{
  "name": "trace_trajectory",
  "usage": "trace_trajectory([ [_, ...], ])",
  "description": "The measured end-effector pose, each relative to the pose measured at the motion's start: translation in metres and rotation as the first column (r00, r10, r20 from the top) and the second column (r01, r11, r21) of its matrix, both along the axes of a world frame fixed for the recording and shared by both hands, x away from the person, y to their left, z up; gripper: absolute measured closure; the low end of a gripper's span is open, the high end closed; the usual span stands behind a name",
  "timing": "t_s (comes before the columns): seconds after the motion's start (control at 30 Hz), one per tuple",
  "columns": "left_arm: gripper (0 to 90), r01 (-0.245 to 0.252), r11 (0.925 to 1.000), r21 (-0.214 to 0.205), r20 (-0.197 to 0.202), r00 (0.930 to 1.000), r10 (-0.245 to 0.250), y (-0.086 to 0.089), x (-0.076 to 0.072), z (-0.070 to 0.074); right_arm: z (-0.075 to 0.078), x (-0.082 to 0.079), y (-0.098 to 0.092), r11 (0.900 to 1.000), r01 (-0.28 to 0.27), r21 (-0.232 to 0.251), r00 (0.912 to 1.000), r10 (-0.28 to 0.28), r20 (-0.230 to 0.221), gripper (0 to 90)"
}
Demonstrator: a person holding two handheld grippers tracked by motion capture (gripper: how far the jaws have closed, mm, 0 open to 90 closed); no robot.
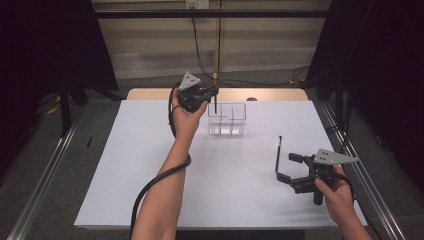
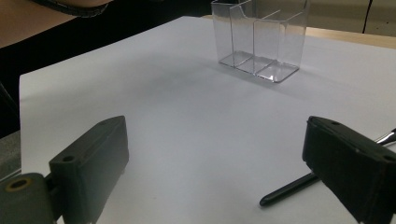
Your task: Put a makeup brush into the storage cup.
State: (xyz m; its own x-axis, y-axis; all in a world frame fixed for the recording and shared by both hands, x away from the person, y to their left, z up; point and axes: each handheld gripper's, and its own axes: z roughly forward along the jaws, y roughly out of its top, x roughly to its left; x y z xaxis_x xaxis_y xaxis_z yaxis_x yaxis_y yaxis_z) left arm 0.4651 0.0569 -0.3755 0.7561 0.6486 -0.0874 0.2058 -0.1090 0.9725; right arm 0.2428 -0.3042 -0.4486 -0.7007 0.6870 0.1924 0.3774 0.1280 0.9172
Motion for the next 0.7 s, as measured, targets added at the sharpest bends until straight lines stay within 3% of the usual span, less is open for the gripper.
trace_trajectory([
  [0.7,83.4,0.005,1.0,-0.002,-0.023,0.9997,-0.005,0.0,-0.004,-0.011,-0.001,0.0,0.0,1.0,-0.003,0.005,1.0,0.003,0.004,6.8],
])
